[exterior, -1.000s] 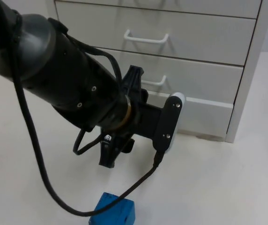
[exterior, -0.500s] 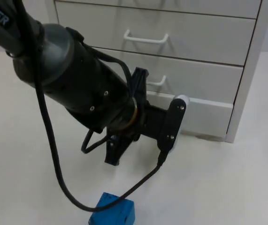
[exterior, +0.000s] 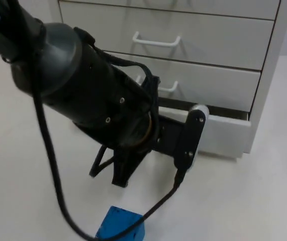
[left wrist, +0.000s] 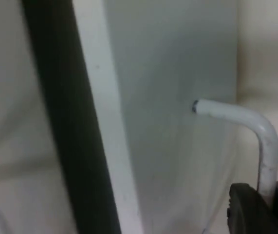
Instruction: Open the drawer with the left hand, place the block into the drawer with the right hand, then close the drawer with the left hand.
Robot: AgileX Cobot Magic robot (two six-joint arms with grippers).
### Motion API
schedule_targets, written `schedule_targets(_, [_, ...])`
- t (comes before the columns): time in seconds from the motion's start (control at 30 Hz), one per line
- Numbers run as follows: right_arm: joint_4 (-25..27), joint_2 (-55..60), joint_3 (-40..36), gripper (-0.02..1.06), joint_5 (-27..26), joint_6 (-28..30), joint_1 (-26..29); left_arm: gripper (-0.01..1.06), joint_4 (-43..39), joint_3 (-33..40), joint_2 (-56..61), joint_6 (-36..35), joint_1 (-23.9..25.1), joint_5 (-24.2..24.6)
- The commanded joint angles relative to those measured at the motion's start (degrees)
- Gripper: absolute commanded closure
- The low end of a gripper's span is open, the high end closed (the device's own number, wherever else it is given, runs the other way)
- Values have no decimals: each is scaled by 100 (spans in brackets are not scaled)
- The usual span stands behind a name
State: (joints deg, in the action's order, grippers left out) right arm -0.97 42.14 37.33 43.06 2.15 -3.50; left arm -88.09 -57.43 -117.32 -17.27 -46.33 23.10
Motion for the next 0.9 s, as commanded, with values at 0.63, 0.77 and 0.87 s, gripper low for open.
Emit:
schedule_targets(0.63, [16, 1, 17, -1, -50, -10, -18, 105, 1575, 1316, 766, 1557, -348, 203])
schedule_targets(0.77, [16, 1, 17, -1, -39, -10, -18, 105, 2036, 1316, 766, 2181, -348, 203])
schedule_targets(0.87, [16, 1, 17, -1, -39, -10, -18, 105, 2246, 1316, 766, 2551, -348, 186])
